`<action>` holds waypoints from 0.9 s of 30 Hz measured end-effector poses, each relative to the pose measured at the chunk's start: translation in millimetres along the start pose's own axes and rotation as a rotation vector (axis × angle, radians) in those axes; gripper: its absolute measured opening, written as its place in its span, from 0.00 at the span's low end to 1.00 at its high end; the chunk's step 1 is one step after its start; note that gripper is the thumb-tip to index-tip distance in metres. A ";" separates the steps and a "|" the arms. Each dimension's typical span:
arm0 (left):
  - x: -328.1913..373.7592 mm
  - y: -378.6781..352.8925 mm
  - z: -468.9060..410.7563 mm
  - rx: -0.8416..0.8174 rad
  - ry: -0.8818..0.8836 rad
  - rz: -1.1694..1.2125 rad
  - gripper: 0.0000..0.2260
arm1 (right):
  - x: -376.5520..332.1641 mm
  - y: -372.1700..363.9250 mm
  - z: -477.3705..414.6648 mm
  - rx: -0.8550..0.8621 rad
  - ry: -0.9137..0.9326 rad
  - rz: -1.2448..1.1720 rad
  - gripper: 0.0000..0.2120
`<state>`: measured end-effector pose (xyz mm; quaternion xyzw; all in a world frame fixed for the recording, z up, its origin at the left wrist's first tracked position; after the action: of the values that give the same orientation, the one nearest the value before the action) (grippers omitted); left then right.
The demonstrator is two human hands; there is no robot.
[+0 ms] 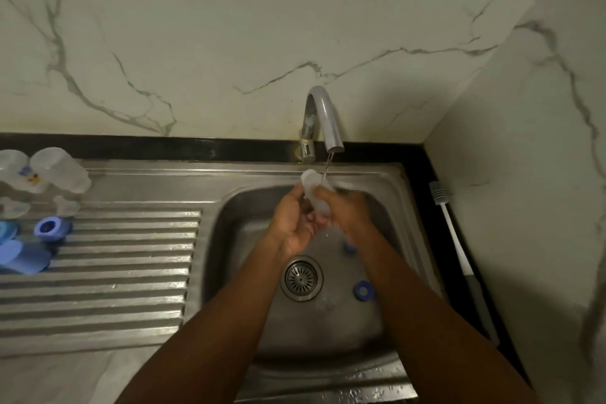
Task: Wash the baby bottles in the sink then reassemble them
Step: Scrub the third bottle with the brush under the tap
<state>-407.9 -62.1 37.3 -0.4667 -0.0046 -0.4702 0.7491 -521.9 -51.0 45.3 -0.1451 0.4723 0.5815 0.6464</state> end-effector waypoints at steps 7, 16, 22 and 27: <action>-11.3 -0.1 24.7 0.059 -0.184 -0.455 0.17 | 30.9 -7.7 13.0 -0.132 0.294 0.154 0.13; -14.3 -6.3 54.2 0.135 -0.354 -0.660 0.21 | 29.8 -18.6 -11.3 0.104 0.444 0.446 0.20; -26.1 -6.7 76.3 0.195 -0.398 -0.668 0.17 | 44.4 -19.5 -6.5 0.110 0.514 0.564 0.26; -29.9 -11.3 84.3 0.261 -0.415 -0.733 0.22 | 33.0 -9.9 -8.4 -0.055 0.402 0.472 0.22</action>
<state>-396.2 16.8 79.4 -0.4202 -0.3798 -0.5966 0.5686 -520.8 -39.7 11.7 -0.1607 0.5953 0.6879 0.3829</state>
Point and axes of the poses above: each hand's wrist, its own z-axis away from the middle knuckle, its own y-axis out of the back of the hand, x = y × z, the point moved 1 cm from there along -z, towards the middle knuckle, and after that the axes turned 10 degrees about z, right-handed, at the moved point
